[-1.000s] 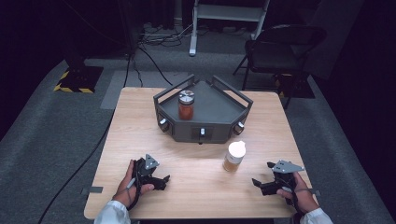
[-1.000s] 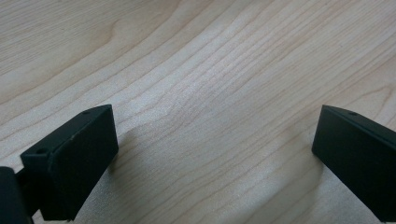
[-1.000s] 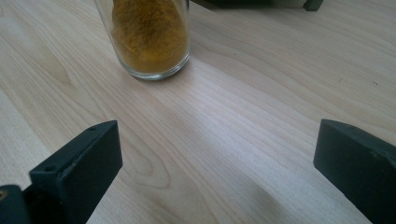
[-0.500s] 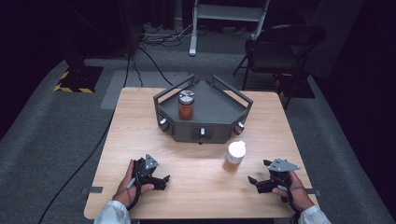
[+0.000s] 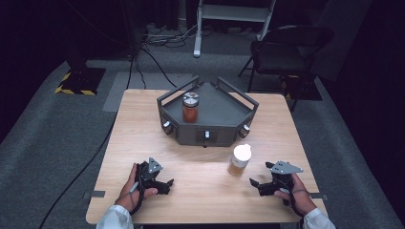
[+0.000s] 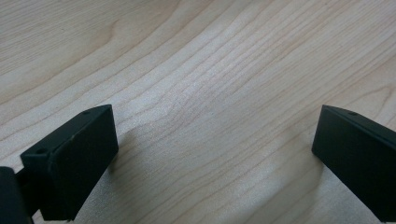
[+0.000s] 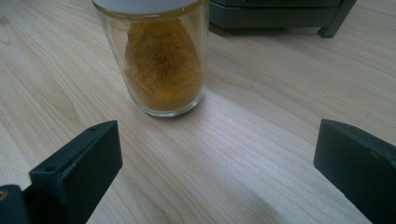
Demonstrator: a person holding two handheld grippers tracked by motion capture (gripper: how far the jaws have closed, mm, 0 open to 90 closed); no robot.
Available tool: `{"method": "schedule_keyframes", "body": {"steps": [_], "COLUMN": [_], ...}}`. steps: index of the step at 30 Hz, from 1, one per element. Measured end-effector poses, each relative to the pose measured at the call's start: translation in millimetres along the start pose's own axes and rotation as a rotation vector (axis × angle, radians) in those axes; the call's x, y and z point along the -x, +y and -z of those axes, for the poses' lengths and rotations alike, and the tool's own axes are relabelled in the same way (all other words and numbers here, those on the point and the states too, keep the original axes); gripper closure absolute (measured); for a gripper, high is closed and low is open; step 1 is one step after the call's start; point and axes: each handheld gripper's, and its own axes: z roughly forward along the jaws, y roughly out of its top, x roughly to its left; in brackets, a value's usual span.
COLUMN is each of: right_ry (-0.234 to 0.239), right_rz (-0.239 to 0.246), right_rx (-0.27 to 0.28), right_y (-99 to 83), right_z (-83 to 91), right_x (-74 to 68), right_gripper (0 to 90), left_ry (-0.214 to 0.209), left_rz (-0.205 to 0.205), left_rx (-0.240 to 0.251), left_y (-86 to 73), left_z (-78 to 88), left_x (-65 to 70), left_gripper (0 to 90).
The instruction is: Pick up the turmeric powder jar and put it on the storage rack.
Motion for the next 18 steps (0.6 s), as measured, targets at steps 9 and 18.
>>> {"method": "schedule_keyframes", "body": {"steps": [9, 18], "right_ry": [-0.002, -0.003], "right_rz": [0.002, -0.003], "right_rx": [0.022, 0.044], "right_y": [4.3, 9.9], "right_z": [-5.7, -13.1], "right_x": [-4.6, -8.4], "right_gripper": [0.9, 0.9], "left_ry": [0.000, 0.000], "left_rz": [0.001, 0.001], "left_rx": [-0.001, 0.000], "left_y": [0.1, -0.1], "left_z": [0.0, 0.0], "left_x": [0.1, 0.1], "left_gripper": [0.0, 0.0]}}
